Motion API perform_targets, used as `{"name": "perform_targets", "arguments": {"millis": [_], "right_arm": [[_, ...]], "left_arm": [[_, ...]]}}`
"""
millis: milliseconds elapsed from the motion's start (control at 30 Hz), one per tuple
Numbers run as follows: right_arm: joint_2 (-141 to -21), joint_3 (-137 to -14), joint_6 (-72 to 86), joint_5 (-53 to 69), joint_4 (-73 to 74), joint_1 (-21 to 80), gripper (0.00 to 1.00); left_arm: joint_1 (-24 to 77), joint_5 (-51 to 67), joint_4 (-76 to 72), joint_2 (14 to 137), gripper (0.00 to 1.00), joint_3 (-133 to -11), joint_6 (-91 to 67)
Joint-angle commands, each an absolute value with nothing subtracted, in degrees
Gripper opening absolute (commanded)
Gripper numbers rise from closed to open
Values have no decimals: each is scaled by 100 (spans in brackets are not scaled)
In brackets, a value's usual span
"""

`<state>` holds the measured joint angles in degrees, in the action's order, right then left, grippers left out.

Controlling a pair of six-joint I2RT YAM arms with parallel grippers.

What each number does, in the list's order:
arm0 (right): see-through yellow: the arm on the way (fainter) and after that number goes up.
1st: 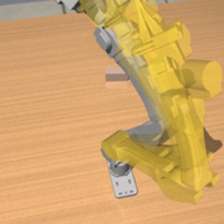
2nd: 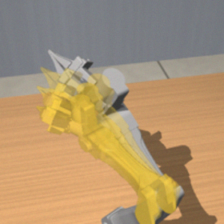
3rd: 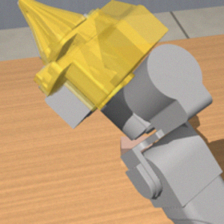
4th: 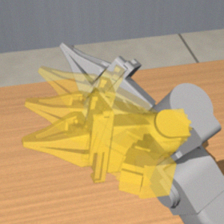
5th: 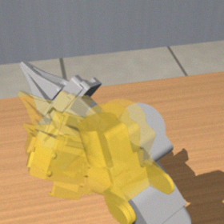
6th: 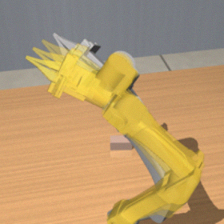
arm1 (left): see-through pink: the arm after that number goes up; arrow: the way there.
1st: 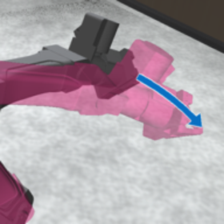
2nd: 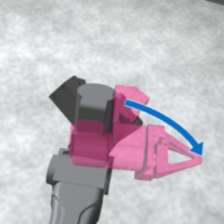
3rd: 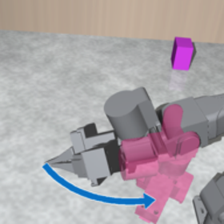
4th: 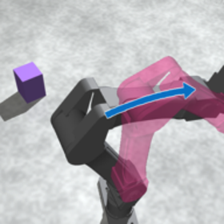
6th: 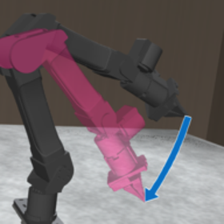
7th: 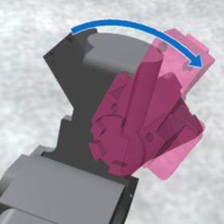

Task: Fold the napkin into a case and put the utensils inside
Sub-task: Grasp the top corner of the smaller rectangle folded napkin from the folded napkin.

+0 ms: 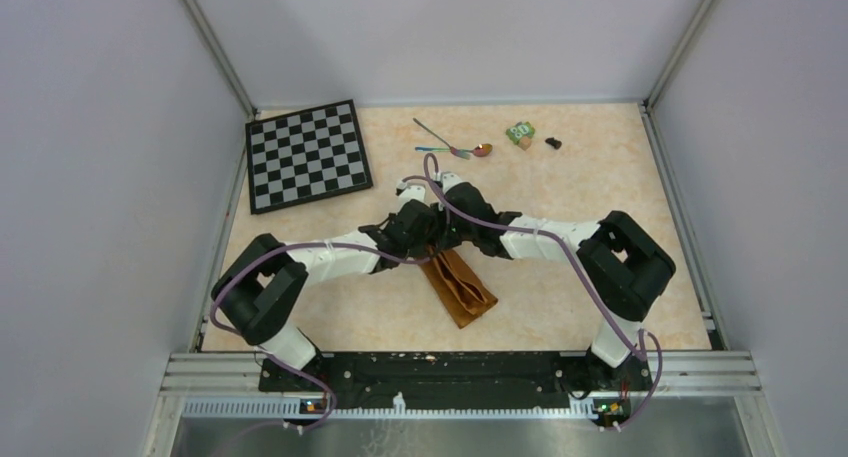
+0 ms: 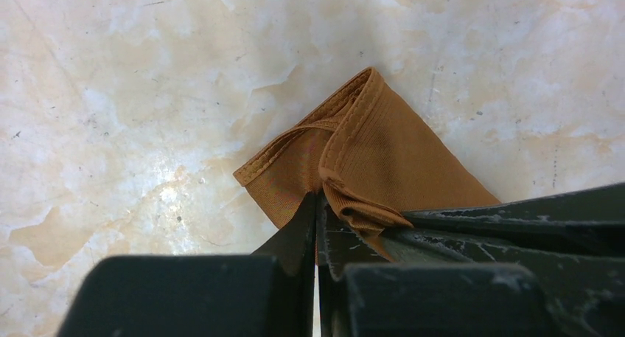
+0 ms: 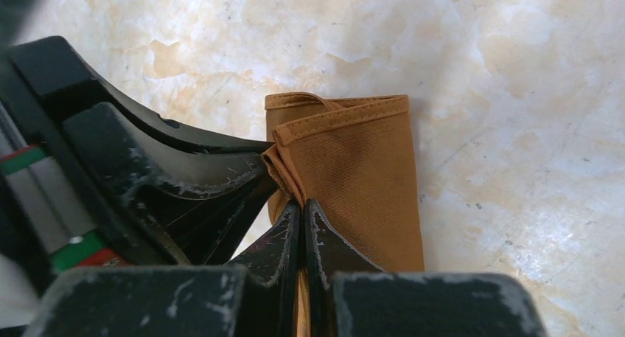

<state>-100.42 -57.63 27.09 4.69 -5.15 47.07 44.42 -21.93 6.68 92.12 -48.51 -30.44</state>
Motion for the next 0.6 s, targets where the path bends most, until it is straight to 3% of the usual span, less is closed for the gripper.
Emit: {"name": "perform_targets", "arguments": {"millis": [0, 567], "right_arm": [[-9855, -5691, 2654, 756, -686, 4702, 0], [-10122, -5417, 2637, 873, -525, 4785, 0]], "left_arm": [[4485, -2210, -91, 8639, 0, -4531, -2986], [4482, -2166, -732, 8113, 0, -3902, -3093]]}}
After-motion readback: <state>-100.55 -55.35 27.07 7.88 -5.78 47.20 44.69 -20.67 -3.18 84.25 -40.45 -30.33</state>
